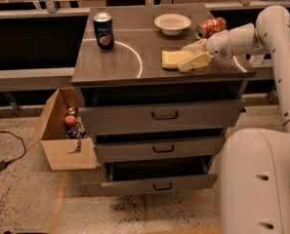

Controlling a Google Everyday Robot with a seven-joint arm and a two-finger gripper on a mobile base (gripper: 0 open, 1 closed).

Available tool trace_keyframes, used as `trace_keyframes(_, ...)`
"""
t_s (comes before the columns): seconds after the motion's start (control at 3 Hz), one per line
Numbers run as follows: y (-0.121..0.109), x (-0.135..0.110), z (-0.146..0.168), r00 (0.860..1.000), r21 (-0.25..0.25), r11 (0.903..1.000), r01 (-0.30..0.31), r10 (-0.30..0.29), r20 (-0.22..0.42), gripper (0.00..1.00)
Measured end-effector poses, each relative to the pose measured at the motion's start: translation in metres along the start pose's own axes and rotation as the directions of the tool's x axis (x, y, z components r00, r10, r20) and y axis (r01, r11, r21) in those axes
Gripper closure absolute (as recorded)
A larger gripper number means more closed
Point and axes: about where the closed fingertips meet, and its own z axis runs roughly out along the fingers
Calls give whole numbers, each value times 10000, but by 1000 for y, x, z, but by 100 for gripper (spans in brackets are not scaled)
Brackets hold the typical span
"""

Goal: Place sponge into paper bowl

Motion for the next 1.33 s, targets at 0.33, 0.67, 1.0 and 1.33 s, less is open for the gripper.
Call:
trace_keyframes(0.33,-2,-10,-1,9997,95,9997,230,-231,60,65)
trace_keyframes(0.67,-22,-34,-15,9986,1035,9938,394,-429,324,88)
trace_keyframes(1.0,-52,-63,-25,9956,2427,9673,736,-855,391,100)
trace_keyframes(1.33,-86,-78,-25,9961,3671,9285,557,-769,432,100)
